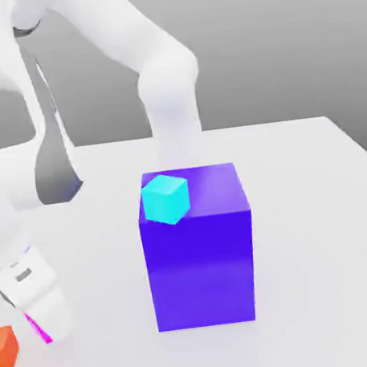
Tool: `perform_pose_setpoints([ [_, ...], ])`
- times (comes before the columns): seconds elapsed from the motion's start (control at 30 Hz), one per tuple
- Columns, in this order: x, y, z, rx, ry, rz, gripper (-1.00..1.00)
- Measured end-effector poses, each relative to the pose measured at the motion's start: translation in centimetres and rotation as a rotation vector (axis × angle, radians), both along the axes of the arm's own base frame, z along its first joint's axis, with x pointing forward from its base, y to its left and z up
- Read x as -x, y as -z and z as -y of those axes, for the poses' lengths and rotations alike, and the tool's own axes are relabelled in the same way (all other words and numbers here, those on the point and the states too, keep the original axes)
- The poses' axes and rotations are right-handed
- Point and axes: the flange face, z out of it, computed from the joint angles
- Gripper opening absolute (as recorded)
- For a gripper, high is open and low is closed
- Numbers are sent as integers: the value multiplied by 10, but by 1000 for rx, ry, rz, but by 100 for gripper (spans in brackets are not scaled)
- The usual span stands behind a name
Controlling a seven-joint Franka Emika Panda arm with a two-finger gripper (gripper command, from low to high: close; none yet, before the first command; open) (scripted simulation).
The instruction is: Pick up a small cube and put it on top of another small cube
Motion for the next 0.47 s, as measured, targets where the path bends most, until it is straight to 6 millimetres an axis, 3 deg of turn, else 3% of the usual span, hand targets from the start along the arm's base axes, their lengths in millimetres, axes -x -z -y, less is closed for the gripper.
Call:
perform_pose_setpoints([
  [0.13, -41, -26, 20, 61, 214, 34, -100],
  [0.23, -75, -57, 30, 104, 370, 89, -100],
  [0.27, -83, -59, 32, 111, 406, 105, -100],
  [0.33, -89, -35, 34, 116, 434, 117, -100],
  [0.37, -90, -19, 34, 117, 438, 119, 100],
  [0.47, -90, -19, 34, 117, 438, 119, 100],
])
